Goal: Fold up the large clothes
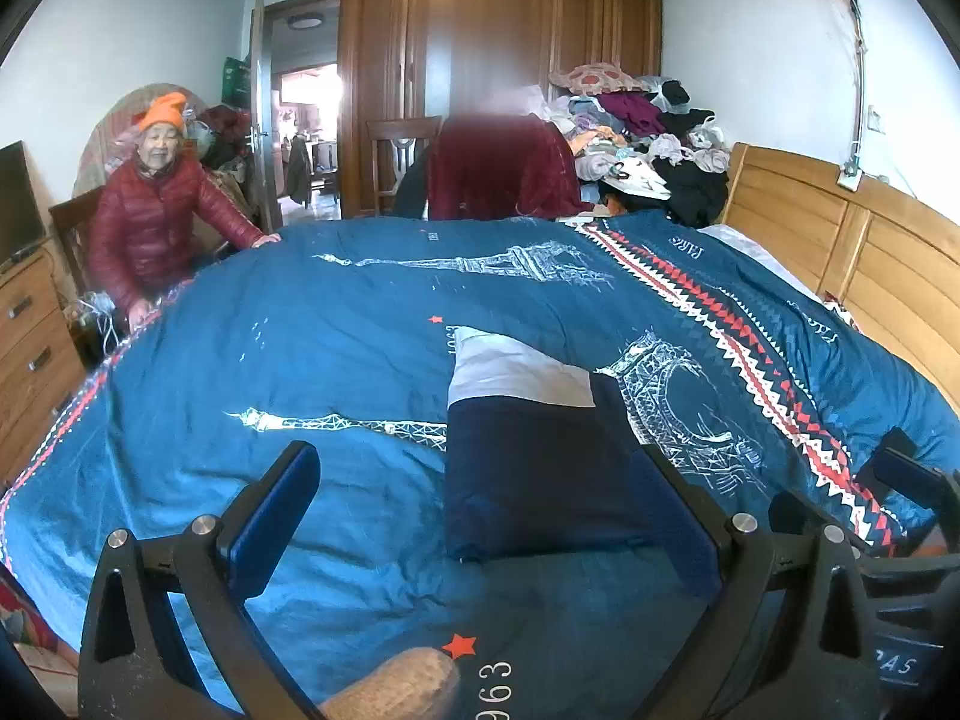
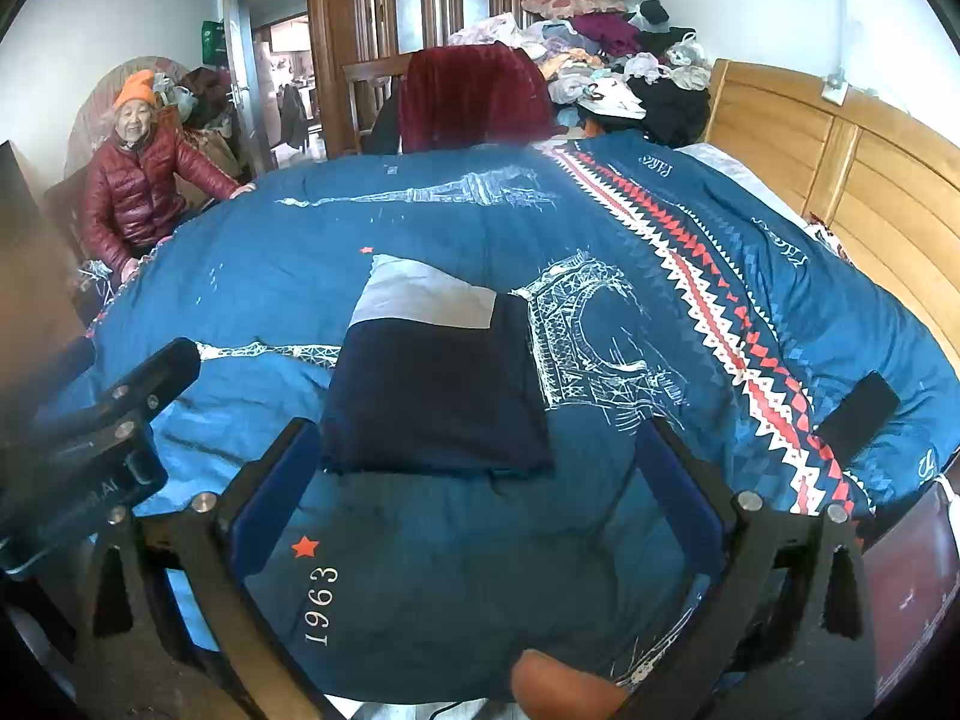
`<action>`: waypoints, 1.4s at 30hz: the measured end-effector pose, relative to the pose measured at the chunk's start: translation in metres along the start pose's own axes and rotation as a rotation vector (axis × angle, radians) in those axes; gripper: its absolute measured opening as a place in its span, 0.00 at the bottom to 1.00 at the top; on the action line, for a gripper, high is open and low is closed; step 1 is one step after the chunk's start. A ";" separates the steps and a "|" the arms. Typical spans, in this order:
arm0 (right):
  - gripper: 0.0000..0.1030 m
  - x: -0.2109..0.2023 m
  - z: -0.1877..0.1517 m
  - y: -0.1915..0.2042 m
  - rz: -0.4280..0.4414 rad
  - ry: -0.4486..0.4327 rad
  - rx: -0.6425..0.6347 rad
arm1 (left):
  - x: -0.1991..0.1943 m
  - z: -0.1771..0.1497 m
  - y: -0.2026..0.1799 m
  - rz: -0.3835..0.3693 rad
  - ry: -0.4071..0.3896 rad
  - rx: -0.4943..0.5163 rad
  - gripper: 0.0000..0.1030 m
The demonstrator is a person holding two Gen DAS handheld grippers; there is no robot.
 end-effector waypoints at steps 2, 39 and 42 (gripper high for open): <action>1.00 0.002 0.000 -0.002 0.000 0.001 0.004 | 0.000 -0.001 -0.002 0.002 -0.001 0.004 1.00; 1.00 0.160 0.002 -0.317 -0.286 0.237 0.265 | 0.236 -0.054 -0.299 -0.137 0.360 0.369 1.00; 0.99 0.157 0.005 -0.349 -0.296 0.221 0.327 | 0.253 -0.063 -0.328 -0.140 0.366 0.420 1.00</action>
Point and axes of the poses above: each gripper's, at about its wrist camera, not at the fingertips, and x roughly the way its jaws point, y to its left, z to its top, the point moved 3 cm from there along x, roughly the way its jaws point, and after that the axes turned 13 degrees about y, right-handed, at the moved point
